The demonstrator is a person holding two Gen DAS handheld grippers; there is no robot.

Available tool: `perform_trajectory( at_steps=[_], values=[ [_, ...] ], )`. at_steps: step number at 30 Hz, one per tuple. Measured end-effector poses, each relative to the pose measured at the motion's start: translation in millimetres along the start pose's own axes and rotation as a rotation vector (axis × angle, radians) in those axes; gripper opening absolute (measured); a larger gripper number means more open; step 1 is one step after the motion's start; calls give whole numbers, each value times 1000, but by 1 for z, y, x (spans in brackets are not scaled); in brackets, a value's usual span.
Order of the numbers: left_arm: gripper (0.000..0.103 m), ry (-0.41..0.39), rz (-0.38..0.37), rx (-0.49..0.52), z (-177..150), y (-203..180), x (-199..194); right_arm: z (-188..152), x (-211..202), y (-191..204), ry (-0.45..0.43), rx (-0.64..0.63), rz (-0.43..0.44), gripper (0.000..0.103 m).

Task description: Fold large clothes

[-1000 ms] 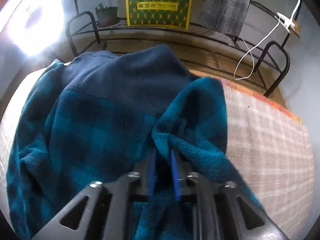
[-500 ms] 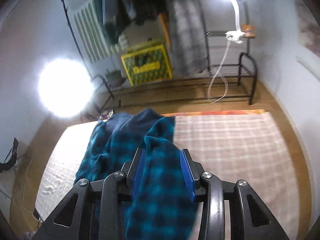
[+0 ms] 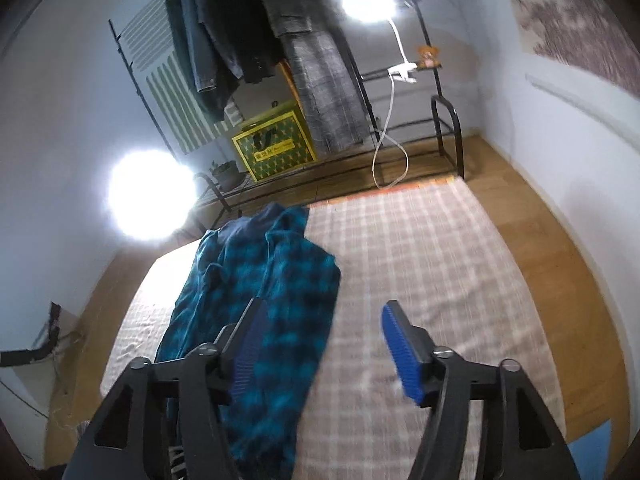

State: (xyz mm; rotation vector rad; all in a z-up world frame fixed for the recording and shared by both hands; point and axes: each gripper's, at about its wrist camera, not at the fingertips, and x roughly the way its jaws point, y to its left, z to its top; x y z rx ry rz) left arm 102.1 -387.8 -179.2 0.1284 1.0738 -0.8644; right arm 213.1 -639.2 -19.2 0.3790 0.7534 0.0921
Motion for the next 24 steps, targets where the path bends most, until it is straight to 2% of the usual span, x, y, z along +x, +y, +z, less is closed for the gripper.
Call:
perform_trajectory(
  at_steps=[2,4,5,6,7,9,11,13,15,17,19,24],
  values=[
    [67,27,7,-29,2,5,15,-7,8,-18,15,15,10,64],
    [64,-6,32,-4,2,3,18,-15,21,-32,35,30,23,64],
    [57,-13,55,17,2,1,19,-18,29,-37,46,37,32,64],
    [39,-31,91,52,2,-1,19,-20,39,-41,55,45,42,64],
    [17,-47,87,67,3,1,18,-20,53,-46,65,58,60,64],
    [14,-38,39,34,6,10,15,-21,79,-51,76,82,92,64],
    [13,-44,-37,-51,8,25,4,-19,104,-56,87,105,118,64],
    [13,-99,-144,-165,6,43,-25,-16,139,-60,101,144,156,64],
    [13,-162,-179,-225,3,57,-53,-13,174,-63,115,187,206,64],
    [13,-215,-196,-282,-1,73,-77,-9,206,-62,128,217,239,65],
    [13,-259,-183,-331,-7,90,-95,-5,244,-57,148,241,253,65],
    [13,-289,-156,-437,-23,126,-100,0,322,-35,200,274,300,65]
  ],
)
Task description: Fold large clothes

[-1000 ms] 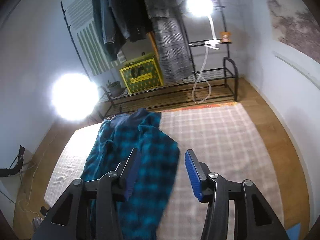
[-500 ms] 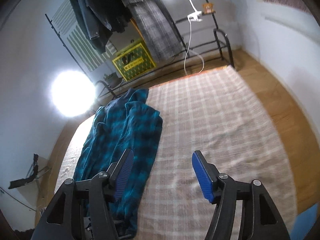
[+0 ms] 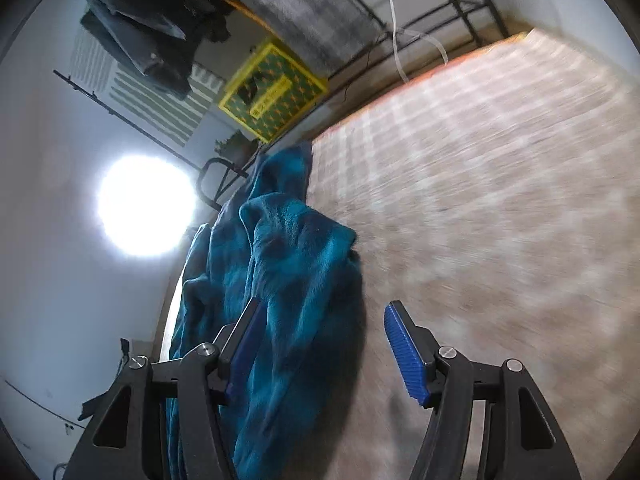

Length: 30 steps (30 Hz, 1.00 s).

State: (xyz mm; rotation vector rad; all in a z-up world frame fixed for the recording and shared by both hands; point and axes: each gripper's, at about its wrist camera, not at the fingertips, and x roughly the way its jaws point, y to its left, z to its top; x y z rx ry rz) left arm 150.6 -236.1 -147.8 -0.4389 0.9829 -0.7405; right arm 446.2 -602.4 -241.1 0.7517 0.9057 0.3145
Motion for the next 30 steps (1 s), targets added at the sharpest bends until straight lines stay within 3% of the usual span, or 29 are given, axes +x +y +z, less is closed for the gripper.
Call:
perform_trajectory(
  at_steps=[4,5,6,9,16,22,24,26,27,29,30],
  values=[
    [13,14,22,-29,-3,17,7,6,41,4,18,24,25,61],
    [13,28,17,-32,-6,18,10,7,47,5,22,31,38,39],
    [13,37,8,-32,-9,16,11,7,53,7,29,37,50,10],
    [13,71,-39,13,-13,0,18,7,52,22,-7,-15,-28,3],
    [13,166,-194,176,-15,-65,61,29,-29,42,-135,-208,-342,2],
    [13,269,-159,169,-25,-58,103,29,-7,25,-40,-237,-415,3],
    [13,274,-140,186,-31,-57,103,27,4,18,15,-226,-384,4],
    [16,270,-127,213,-33,-60,96,26,9,13,51,-245,-429,13],
    [21,273,-122,220,-33,-61,90,25,7,12,57,-262,-449,28],
    [30,265,-114,232,-34,-60,78,27,-7,15,41,-284,-498,38],
    [35,246,-95,238,-34,-57,68,29,-18,17,21,-283,-502,38]
  ],
)
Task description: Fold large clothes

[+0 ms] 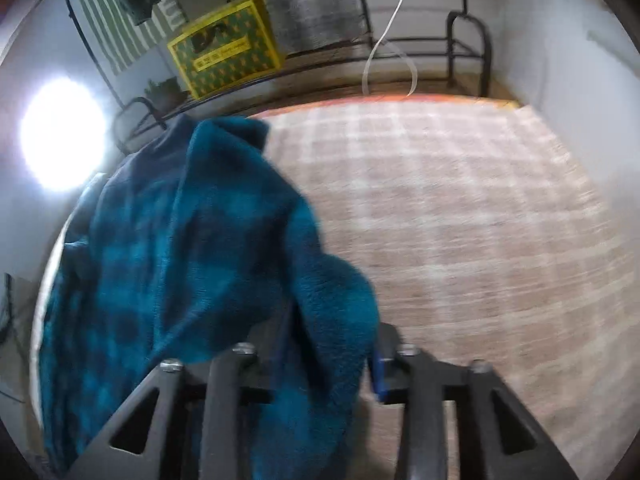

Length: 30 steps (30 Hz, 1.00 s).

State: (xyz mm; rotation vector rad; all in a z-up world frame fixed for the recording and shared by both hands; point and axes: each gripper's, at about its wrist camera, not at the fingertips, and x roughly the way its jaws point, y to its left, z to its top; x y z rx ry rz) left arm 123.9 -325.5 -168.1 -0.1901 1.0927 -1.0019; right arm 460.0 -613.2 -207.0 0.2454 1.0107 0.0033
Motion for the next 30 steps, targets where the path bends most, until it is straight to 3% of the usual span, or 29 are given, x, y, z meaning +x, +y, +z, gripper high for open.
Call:
perform_trajectory(
  at_steps=[3,7,9,13,14,16,18,19,20,21,23,30],
  values=[
    [36,-61,60,-32,-7,7,-29,10,-31,1,-60,10,15,41],
    [46,-147,171,-129,-9,32,-48,34,-51,32,-83,-41,89,47],
    [46,-125,188,-151,-8,43,-40,45,-42,53,-64,-61,114,51],
    [46,-69,212,-157,-7,51,-15,63,-3,93,-16,-89,77,51],
    [43,-64,195,-161,-7,52,-11,67,6,98,-8,-85,68,51],
    [20,-55,182,-151,-7,52,-5,73,23,105,1,-69,57,51],
    [7,-51,182,-136,-6,53,-1,80,38,110,5,-69,27,51],
    [5,-53,165,-138,-5,53,-1,82,46,113,14,-70,0,51],
    [4,-55,158,-138,-4,52,0,83,51,113,25,-73,-27,41],
    [4,-57,150,-135,-3,52,-1,84,58,112,43,-77,-58,22],
    [3,-66,130,-137,-1,50,-3,85,66,108,63,-79,-89,4],
    [2,-114,47,-147,0,46,-24,90,22,104,-29,-110,-110,0]
  ],
)
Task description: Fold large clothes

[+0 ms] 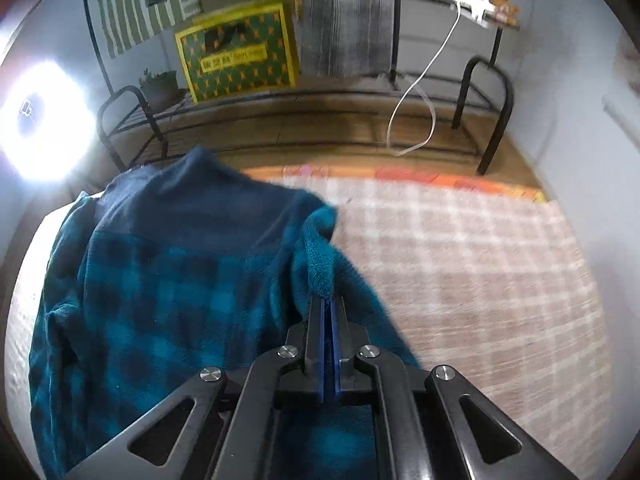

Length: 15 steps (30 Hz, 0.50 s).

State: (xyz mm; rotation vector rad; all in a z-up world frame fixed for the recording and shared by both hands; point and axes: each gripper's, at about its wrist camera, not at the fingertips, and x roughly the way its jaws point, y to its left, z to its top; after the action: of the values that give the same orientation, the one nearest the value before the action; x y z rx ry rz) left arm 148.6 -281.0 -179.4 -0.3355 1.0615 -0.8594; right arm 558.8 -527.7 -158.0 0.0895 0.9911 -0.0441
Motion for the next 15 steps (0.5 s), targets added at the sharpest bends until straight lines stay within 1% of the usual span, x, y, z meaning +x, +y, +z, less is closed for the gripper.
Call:
perform_trajectory(
  at_steps=[1,3,5,7,9,12,15],
  values=[
    [2,-3,-24,-12,0,0,-4,3,-8,0,-12,3,9,0],
    [2,-15,-43,-10,0,-1,-13,10,-23,3,-38,-3,19,0],
    [2,-26,-29,12,-3,-4,-19,16,-31,11,-60,-20,36,0],
    [2,-33,-10,13,-7,-2,-24,22,-31,28,-68,-51,63,0],
    [2,-26,6,2,-12,3,-24,23,-18,47,-51,-93,68,0],
    [2,-2,37,-29,-14,14,-19,14,21,81,15,-157,87,0],
    [2,25,89,-43,-16,22,-11,-2,61,99,78,-182,77,2]
  ],
)
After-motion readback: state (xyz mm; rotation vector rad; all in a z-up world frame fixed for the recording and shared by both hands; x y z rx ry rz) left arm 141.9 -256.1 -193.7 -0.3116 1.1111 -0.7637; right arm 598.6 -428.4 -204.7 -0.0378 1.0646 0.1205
